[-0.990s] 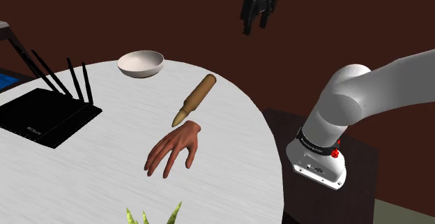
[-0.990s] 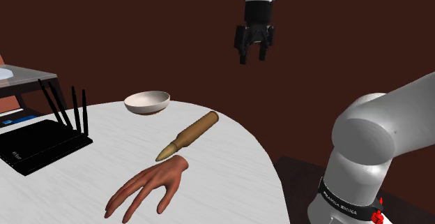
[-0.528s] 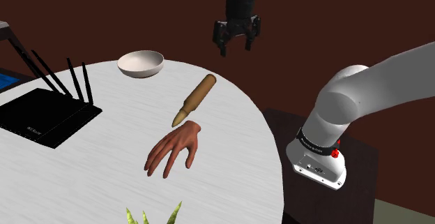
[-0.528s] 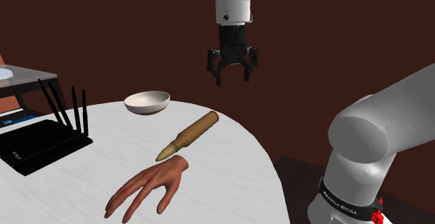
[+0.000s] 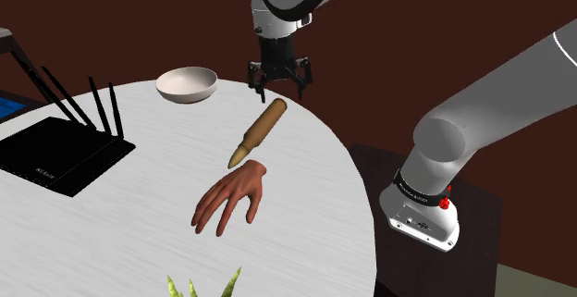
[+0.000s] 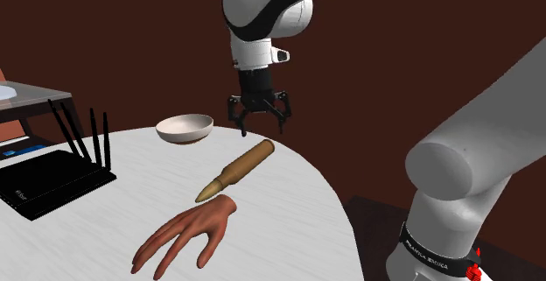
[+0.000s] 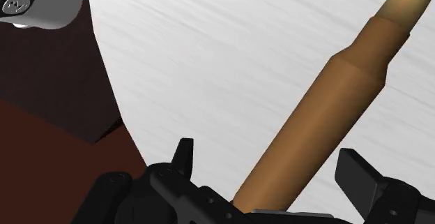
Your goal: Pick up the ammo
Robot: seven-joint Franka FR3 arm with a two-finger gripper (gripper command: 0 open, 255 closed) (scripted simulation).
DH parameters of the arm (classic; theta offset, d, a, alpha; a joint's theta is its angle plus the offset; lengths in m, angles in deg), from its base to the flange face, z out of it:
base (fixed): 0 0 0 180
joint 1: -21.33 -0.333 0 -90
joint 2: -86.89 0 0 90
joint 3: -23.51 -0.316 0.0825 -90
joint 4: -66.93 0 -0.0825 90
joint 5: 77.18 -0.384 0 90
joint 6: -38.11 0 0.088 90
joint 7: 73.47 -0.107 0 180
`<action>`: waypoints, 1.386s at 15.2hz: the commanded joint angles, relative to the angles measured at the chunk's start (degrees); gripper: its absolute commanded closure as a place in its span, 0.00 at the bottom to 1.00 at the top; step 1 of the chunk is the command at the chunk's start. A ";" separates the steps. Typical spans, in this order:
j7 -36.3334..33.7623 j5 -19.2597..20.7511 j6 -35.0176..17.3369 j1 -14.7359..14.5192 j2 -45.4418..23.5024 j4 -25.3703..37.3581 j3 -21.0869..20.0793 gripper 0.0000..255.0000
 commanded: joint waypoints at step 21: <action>-25.08 6.37 -12.45 6.23 -19.42 2.63 -9.87 1.00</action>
